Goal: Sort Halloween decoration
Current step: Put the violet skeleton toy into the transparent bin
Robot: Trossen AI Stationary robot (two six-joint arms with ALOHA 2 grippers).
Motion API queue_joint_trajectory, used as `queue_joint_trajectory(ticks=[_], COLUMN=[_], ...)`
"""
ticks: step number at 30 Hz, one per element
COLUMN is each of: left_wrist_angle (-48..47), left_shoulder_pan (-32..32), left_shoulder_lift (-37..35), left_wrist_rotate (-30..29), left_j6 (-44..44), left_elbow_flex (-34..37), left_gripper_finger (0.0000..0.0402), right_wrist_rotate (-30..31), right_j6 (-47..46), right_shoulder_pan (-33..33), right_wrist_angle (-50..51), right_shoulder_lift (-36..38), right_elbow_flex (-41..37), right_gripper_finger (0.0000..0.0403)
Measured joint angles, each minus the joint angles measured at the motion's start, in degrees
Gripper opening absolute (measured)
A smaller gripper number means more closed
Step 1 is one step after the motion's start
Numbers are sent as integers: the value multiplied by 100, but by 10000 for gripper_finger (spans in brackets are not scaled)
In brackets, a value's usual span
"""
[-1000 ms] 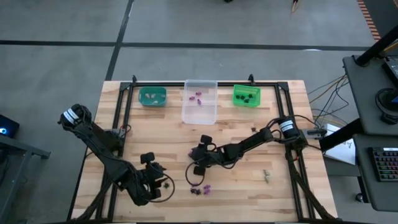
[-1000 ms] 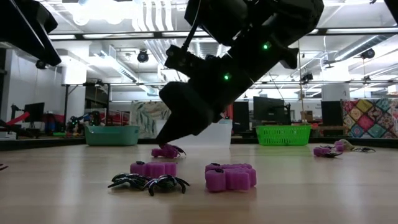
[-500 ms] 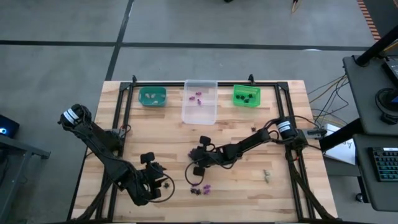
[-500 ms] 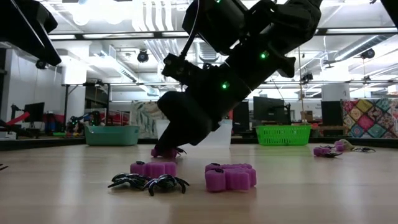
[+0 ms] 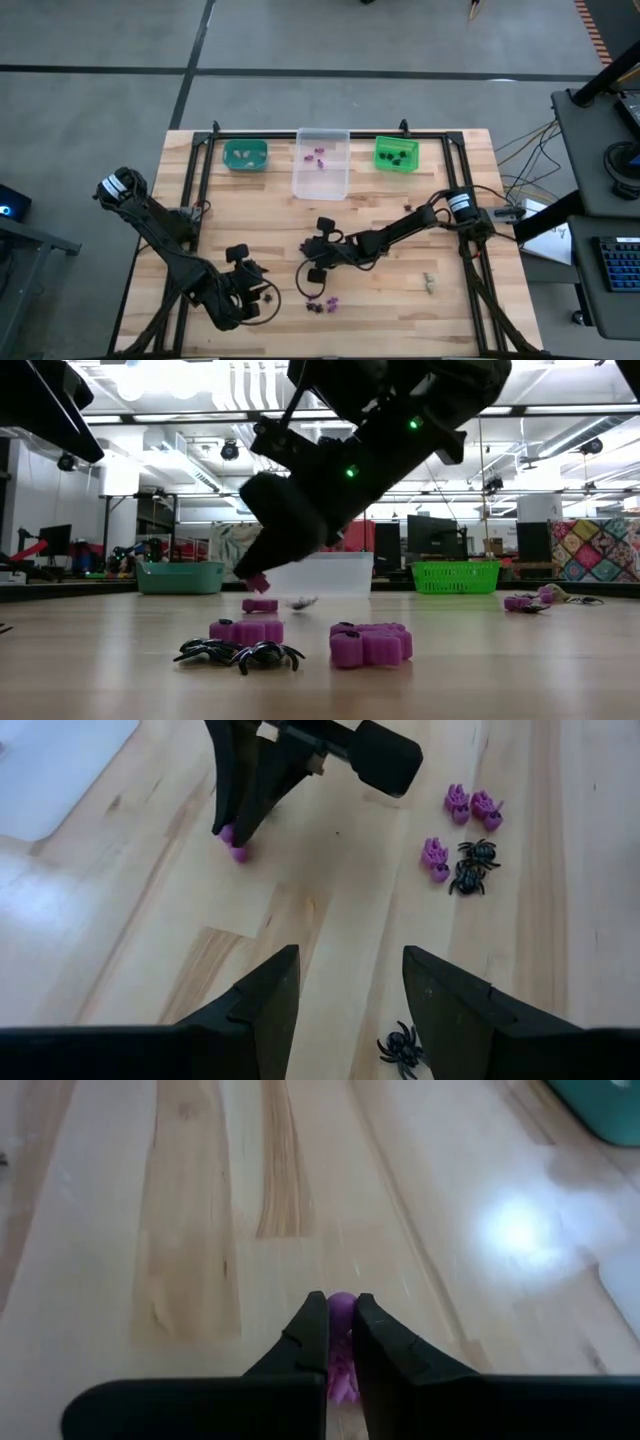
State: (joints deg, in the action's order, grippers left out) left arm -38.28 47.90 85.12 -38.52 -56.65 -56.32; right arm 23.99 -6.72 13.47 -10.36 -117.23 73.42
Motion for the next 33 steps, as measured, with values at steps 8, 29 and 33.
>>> queue_joint_trajectory(ticks=[8,29,33], left_wrist_angle=[52,143,144], left_shoulder_pan=[0,-1,-2], left_shoulder_lift=[0,-2,-2], left_wrist_rotate=[0,-204,-269], left_j6=[-3,-4,0], left_elbow_flex=[0,1,1], left_gripper_finger=[162,162,162], right_wrist_rotate=[162,-4588,-3410], right_j6=[465,466,674], right_shoulder_pan=[-358,-1488,-1214], right_wrist_angle=[1123,2589,2567], right_shoulder_lift=[171,199,199], right_elbow_flex=[707,1042,995], right_gripper_finger=[14,13,13])
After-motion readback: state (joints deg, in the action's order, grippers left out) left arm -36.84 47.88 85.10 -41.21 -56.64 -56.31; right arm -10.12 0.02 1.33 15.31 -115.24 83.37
